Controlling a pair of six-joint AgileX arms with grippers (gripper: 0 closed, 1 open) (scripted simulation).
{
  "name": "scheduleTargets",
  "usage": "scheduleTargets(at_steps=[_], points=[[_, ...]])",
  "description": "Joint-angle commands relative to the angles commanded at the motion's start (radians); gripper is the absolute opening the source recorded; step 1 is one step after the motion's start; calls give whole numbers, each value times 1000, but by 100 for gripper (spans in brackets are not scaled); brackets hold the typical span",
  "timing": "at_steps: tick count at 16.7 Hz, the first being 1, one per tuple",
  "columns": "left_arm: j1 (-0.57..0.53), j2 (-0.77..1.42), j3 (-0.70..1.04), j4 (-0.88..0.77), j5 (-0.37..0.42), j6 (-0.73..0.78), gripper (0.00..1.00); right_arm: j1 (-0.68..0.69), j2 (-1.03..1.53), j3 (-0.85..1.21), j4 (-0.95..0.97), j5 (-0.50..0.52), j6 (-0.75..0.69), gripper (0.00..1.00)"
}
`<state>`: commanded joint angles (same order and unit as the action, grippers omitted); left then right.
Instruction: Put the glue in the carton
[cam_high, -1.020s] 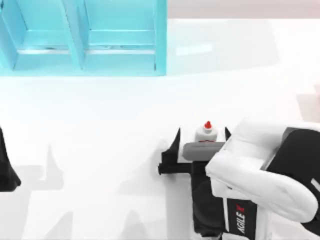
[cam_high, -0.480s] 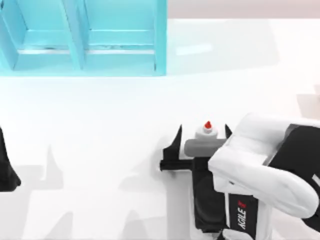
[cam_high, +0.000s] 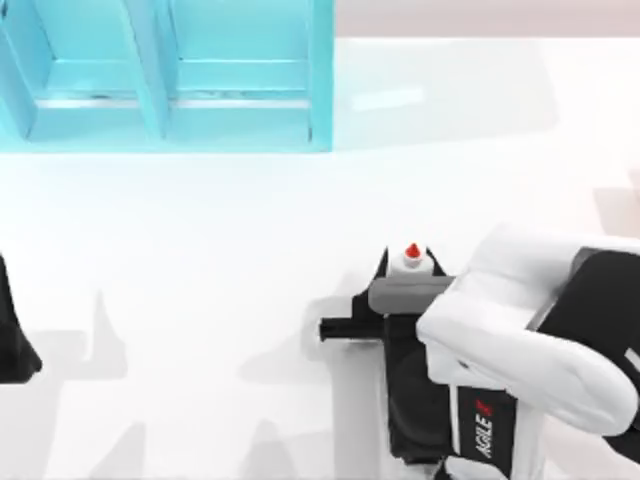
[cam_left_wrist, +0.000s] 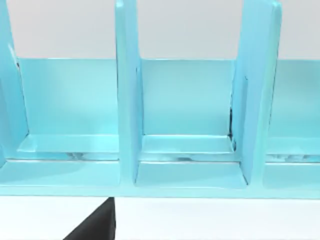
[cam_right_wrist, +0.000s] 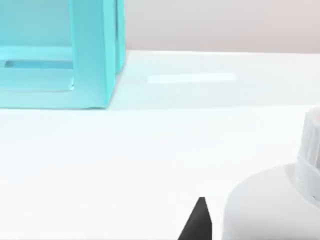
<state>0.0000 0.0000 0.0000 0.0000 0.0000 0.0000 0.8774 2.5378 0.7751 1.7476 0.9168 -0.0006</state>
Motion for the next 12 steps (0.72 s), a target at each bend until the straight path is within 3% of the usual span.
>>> scheduleTargets(at_steps=[3,12], points=[[0,0,0,0,0,0,100,0,0,0,0,0,0,2],[0,0,0,0,0,0,100,3,1,0,0,0,2,0]])
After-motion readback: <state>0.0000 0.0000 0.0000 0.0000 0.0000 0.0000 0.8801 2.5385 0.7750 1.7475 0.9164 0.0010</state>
